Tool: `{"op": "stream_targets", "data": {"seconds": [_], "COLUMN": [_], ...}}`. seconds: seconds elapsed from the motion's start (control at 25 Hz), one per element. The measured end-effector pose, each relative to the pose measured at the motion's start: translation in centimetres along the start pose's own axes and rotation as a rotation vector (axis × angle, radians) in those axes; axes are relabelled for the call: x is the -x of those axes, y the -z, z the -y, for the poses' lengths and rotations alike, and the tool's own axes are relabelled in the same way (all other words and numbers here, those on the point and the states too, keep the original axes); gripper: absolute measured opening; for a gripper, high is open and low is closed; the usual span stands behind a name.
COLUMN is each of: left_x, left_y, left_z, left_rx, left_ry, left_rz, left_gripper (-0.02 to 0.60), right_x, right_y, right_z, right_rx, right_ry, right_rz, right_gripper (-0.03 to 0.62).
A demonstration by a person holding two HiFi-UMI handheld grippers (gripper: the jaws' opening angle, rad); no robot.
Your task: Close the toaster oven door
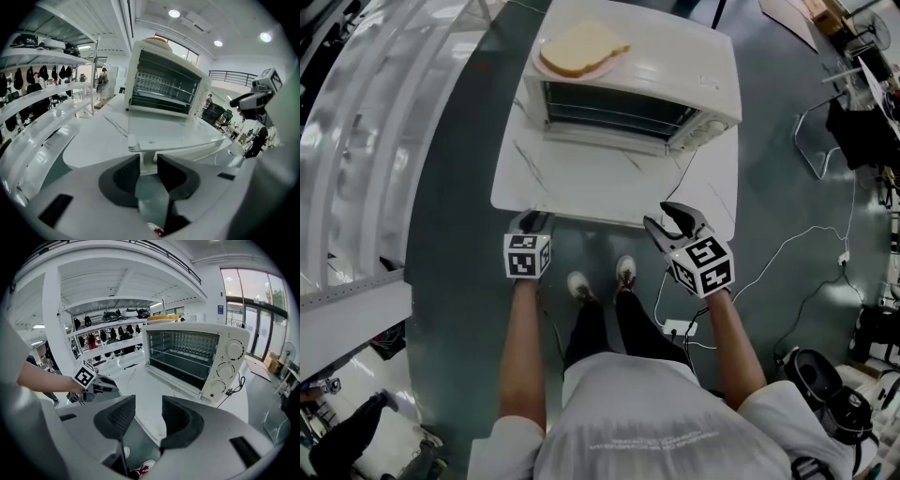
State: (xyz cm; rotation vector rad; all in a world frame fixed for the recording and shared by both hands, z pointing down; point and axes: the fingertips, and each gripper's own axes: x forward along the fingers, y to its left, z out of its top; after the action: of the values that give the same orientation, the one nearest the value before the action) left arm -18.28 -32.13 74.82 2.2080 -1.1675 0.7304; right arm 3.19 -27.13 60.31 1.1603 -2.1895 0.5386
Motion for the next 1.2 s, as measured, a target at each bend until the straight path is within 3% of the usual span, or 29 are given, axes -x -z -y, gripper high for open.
{"op": "stream_targets", "data": {"seconds": [0.6, 1.2], "left_x": [1.8, 6.3], "left_y": [-2.6, -12.8], "left_z": [0.4, 1.5], "left_rx": [0.018, -0.005], "left_ry": [-0.011, -0.044], "left_rz": [0.036, 0.238], "left_gripper": [0.091, 0.089], "right_x": [1.5, 5.1], "right_y": [-2.4, -8.0], "right_z": [0.9, 3.5], "right_rx": [-0.006, -0.016], "right_ry": [0.034, 0.061], "right_rz": [0.073, 0.204], "right_gripper": [0.176, 0.181]}}
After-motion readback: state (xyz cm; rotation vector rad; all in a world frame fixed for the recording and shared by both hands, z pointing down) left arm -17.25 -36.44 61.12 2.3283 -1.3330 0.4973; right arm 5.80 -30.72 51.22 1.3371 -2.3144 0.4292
